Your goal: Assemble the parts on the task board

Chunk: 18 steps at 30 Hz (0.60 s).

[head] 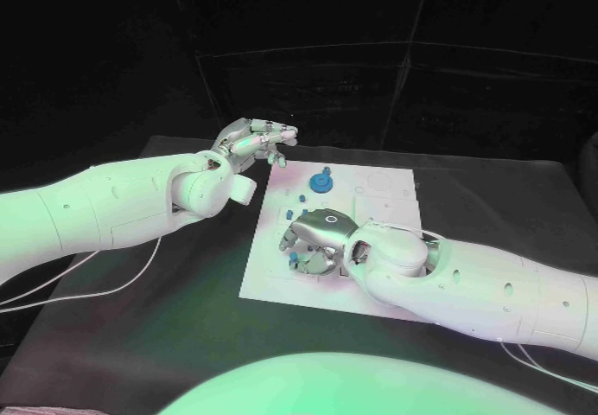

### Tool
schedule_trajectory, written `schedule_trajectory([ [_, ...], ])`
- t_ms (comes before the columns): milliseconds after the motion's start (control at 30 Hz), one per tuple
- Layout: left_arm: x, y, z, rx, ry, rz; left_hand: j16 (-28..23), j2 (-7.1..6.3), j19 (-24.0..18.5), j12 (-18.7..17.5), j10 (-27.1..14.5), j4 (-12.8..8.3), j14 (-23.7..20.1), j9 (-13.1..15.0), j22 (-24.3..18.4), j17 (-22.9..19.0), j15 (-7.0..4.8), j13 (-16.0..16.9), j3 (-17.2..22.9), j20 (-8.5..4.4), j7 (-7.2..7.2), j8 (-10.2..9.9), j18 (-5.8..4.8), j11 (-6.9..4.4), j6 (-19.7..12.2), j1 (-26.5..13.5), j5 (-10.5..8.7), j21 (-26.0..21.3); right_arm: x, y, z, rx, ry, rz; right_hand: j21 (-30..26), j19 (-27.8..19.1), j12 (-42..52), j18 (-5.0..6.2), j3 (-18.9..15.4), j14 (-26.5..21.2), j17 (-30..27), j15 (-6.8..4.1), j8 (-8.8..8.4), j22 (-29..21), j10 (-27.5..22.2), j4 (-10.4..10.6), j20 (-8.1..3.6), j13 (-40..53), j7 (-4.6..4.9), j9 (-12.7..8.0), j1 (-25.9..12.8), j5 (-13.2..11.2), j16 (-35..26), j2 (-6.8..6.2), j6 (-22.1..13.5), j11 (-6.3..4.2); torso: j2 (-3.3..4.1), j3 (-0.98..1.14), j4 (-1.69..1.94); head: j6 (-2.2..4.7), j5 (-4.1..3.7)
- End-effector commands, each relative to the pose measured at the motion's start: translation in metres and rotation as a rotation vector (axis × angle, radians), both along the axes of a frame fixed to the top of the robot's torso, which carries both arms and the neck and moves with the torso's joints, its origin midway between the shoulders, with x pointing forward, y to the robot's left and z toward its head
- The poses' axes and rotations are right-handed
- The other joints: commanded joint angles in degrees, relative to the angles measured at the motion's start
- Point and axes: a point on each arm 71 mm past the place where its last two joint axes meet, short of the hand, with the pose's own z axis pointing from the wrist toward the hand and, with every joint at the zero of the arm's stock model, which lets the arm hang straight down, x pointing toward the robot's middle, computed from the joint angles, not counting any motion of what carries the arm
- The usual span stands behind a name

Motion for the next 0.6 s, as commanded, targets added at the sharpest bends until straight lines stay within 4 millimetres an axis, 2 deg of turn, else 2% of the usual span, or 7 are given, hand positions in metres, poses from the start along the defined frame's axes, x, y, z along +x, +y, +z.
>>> schedule_trajectory([
  [33, 0.000, -0.001, 0.001, -0.008, -0.001, -0.009, -0.3, 0.18, 0.0, 0.3, -0.4, 0.0, -0.3, 0.0, -0.1, -0.1, 0.04, 0.1, -0.2, 0.30, 0.07, -0.1, 0.37, 0.10, -0.1, 0.6, -0.09, -0.3, 0.001, -0.005, 0.012, 0.152, -0.043, -0.030, -1.5, -0.9, 0.3, 1.32, -2.4, -0.7, -1.4, 0.15, -0.16, -2.3, -2.1, 0.0, 0.07, 0.1, 0.12, 0.0, 0.1, 0.5, -0.8, 0.37, -2.0, 0.09, 0.00, 0.01, -0.11, 0.17, -0.08],
  [267, 0.000, 0.000, 0.001, -0.008, 0.000, -0.009, -0.3, 0.17, 0.0, 0.3, -0.4, 0.0, -0.3, 0.0, -0.1, -0.1, 0.05, 0.1, -0.3, 0.31, 0.10, -0.1, 0.37, 0.13, -0.2, 0.6, -0.09, -0.4, 0.003, -0.032, 0.018, 0.217, -0.026, -0.083, -2.3, -0.4, 3.5, 1.38, -6.8, -0.4, -1.6, -0.01, 0.03, -3.0, -2.8, 0.4, -0.04, 0.5, 0.07, 0.2, 2.0, 1.1, -0.7, 1.97, -3.0, -0.14, -0.16, -0.06, -0.23, 0.65, -0.58],
  [400, 0.000, 0.001, 0.001, -0.008, 0.001, -0.009, -0.3, 0.17, 0.0, 0.3, -0.4, 0.0, -0.3, 0.0, -0.1, -0.1, 0.05, 0.1, -0.3, 0.31, 0.10, -0.1, 0.37, 0.13, -0.2, 0.6, -0.09, -0.4, 0.008, -0.066, 0.024, 0.216, 0.078, -0.192, -1.6, 0.6, 8.0, 1.18, -8.3, 0.5, -0.2, -0.51, 0.68, -1.8, 3.5, 1.3, -0.26, 1.6, -0.06, 0.5, 1.4, 1.5, 0.1, 2.75, -1.2, -0.76, -0.19, -0.15, -0.16, 1.18, -2.03],
  [433, 0.000, 0.002, 0.001, -0.008, 0.001, -0.008, -0.3, 0.17, 0.0, 0.3, -0.4, 0.0, -0.3, 0.0, -0.1, -0.1, 0.05, 0.1, -0.3, 0.31, 0.10, -0.1, 0.37, 0.13, -0.2, 0.6, -0.09, -0.4, 0.008, -0.076, 0.025, 0.215, 0.112, -0.225, -0.7, 1.4, 11.7, 0.98, -9.5, 1.1, 1.7, -1.06, 1.26, -0.4, 9.2, 2.2, -0.73, 3.0, -0.19, 0.7, 0.3, 2.3, 1.2, 2.44, 0.2, -1.55, -0.21, -0.18, -0.18, 1.23, -2.39],
  [467, 0.000, 0.002, 0.001, -0.008, 0.001, -0.008, -0.3, 0.17, 0.0, 0.3, -0.4, 0.0, -0.3, 0.0, -0.1, -0.1, 0.05, 0.1, -0.3, 0.31, 0.10, -0.1, 0.37, 0.13, -0.2, 0.6, -0.09, -0.4, 0.007, -0.089, 0.026, 0.210, 0.152, -0.267, -0.1, 1.8, 13.1, 0.83, -9.9, 1.3, 2.3, -1.37, 1.38, 0.6, 11.2, 2.2, -0.94, 3.6, -0.51, 0.7, 0.3, 2.4, 1.6, 2.30, 0.4, -2.01, -0.25, -0.23, -0.26, 1.23, -2.91],
  [533, -0.001, 0.004, 0.001, -0.007, 0.001, -0.005, -0.3, 0.17, 0.0, 0.3, -0.4, 0.0, -0.3, 0.0, -0.1, -0.1, 0.05, 0.1, -0.3, 0.31, 0.10, -0.1, 0.37, 0.13, -0.2, 0.6, -0.09, -0.4, 0.006, -0.108, 0.027, 0.200, 0.208, -0.330, 3.1, 4.3, 20.4, -0.06, -12.8, 2.0, 4.8, -3.04, 2.87, 5.8, 18.0, 3.7, -2.51, 7.9, -2.41, 1.1, -1.6, 3.9, 3.0, 1.35, 2.2, -4.06, -0.31, -0.30, -0.46, 1.30, -3.38],
  [600, -0.001, 0.005, 0.001, -0.006, 0.001, -0.004, -0.3, 0.17, 0.0, 0.3, -0.4, 0.0, -0.3, 0.0, -0.1, -0.1, 0.05, 0.1, -0.3, 0.31, 0.10, -0.1, 0.37, 0.13, -0.2, 0.6, -0.09, -0.4, 0.003, -0.133, 0.027, 0.174, 0.268, -0.408, 5.8, 6.2, 29.6, -0.95, -15.2, 2.8, 7.9, -3.79, 4.00, 10.4, 20.6, 5.5, -3.43, 16.3, -3.22, 1.3, -3.7, 6.6, 4.8, 1.38, 3.1, -4.91, -0.36, -0.30, -0.98, 1.48, -4.18],
])
